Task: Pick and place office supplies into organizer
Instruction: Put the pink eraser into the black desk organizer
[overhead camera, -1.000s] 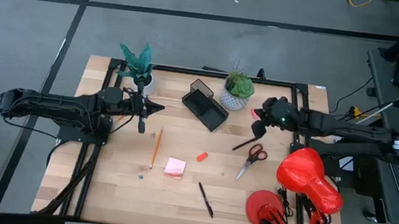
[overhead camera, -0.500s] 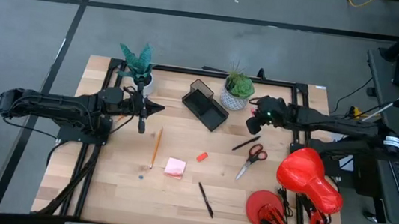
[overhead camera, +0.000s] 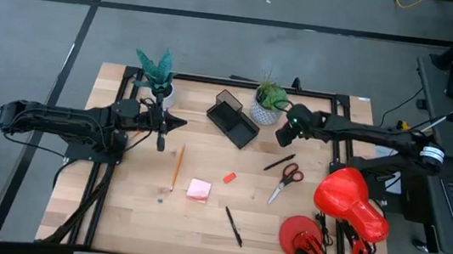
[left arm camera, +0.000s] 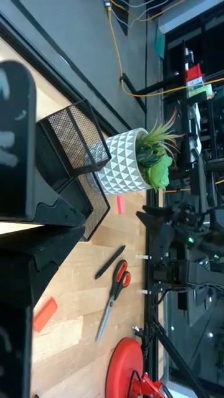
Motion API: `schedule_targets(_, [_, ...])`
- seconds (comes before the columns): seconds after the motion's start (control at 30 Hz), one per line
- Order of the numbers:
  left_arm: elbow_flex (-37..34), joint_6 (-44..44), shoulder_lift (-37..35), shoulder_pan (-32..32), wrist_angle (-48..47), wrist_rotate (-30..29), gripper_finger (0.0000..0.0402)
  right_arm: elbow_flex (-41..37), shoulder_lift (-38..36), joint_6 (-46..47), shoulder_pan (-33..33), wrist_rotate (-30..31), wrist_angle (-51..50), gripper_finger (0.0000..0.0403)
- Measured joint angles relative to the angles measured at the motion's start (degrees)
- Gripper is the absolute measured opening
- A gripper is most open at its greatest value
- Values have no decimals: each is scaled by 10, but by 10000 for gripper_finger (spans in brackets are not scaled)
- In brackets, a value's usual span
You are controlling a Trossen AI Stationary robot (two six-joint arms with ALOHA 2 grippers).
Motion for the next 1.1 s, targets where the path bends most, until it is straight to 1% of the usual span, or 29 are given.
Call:
schedule_targets(0.23, [0,0,0,0,0,0,3,0,36,1,-28,0,6,189])
schedule_targets(0.43, [0,2,0,0,0,0,3,0,60,-2,-33,0,10,189])
schedule_targets(0.7, [0,29,0,0,0,0,3,0,102,0,-35,1,59,189])
schedule_targets(1.1, [0,31,0,0,0,0,3,3,168,5,-68,4,67,189])
